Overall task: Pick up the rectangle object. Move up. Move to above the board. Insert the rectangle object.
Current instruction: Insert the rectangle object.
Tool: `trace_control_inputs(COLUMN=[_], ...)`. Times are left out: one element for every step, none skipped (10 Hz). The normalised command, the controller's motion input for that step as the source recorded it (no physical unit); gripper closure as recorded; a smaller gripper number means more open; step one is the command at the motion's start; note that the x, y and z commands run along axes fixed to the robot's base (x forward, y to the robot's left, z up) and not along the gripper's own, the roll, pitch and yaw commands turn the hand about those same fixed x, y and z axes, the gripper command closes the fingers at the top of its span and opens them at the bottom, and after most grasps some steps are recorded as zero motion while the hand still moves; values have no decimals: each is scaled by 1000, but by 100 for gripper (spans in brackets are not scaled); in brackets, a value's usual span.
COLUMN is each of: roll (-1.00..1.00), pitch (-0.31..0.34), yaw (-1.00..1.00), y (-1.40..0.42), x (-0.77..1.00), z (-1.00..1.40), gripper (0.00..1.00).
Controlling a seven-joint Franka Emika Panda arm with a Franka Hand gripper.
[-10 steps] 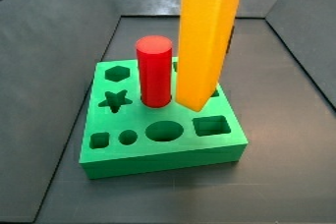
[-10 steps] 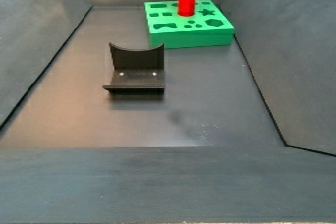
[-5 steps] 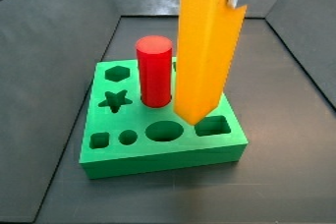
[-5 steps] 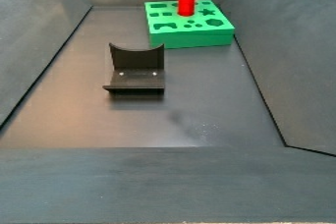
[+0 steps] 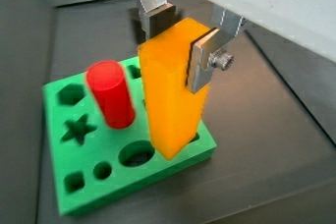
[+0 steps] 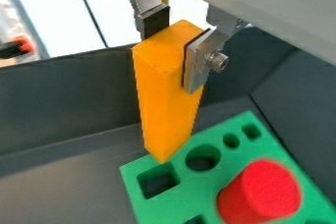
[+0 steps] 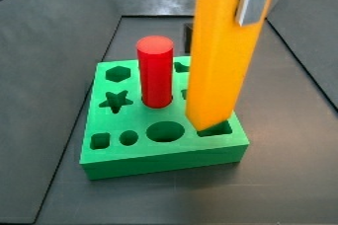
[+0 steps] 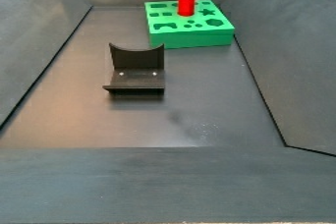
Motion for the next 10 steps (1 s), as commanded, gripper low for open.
trace_control_inputs(roll=[3, 6, 51, 0, 0, 0, 0, -36, 0, 0], pitch=[-13, -4, 0, 37, 0, 0, 29, 0, 0, -6], yaw=[-1000, -1000, -966, -237, -3, -486, -709, -277, -266, -700], y=[46, 49, 51, 29, 80, 314, 297, 60, 0, 29], x=[80, 80, 71, 226, -57, 180, 329, 154, 217, 189], z=[-206, -220, -209, 34, 0, -191, -294, 0, -54, -160], gripper=[100, 100, 100, 100, 100, 100, 100, 100, 100, 100])
